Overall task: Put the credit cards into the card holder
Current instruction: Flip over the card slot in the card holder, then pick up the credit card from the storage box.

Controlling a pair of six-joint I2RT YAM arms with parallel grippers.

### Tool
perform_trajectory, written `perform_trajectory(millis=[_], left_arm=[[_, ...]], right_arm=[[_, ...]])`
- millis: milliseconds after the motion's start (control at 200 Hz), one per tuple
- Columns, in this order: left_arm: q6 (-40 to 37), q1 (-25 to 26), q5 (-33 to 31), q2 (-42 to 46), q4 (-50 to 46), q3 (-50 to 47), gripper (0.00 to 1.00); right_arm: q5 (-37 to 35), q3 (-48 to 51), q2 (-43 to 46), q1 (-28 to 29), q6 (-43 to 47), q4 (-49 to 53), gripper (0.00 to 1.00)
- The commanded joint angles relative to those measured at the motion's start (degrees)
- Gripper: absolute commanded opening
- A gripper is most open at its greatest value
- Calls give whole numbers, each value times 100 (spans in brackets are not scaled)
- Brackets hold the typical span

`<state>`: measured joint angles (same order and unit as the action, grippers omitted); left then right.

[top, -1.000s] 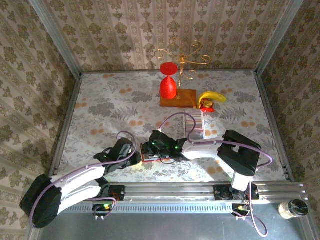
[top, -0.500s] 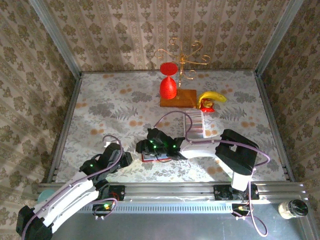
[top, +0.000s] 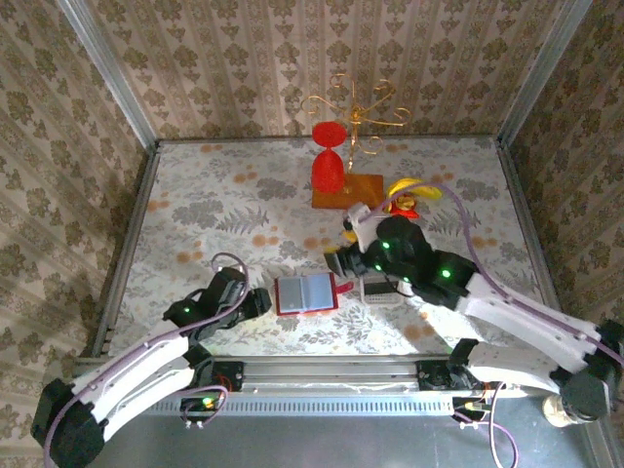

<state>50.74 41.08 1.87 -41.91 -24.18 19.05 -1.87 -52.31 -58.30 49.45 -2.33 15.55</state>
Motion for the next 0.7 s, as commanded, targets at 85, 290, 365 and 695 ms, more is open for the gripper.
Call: perform_trajectory(millis=[85, 290, 365, 695], left_arm=[[-348, -30, 578, -571, 657, 231, 52], [-349, -22, 632, -724, 805, 106, 52], [-398, -22, 696, -681, 868, 31, 52], [-390, -22, 687, -539, 782, -99, 52]], right_arm=[[-711, 493, 234, -58, 5175, 2171, 73], [-740, 738, -385, -567, 6233, 2386, 74], [-875, 819, -682, -694, 6401, 2064, 74], [-1143, 1031, -1698, -981, 6699, 914, 72]])
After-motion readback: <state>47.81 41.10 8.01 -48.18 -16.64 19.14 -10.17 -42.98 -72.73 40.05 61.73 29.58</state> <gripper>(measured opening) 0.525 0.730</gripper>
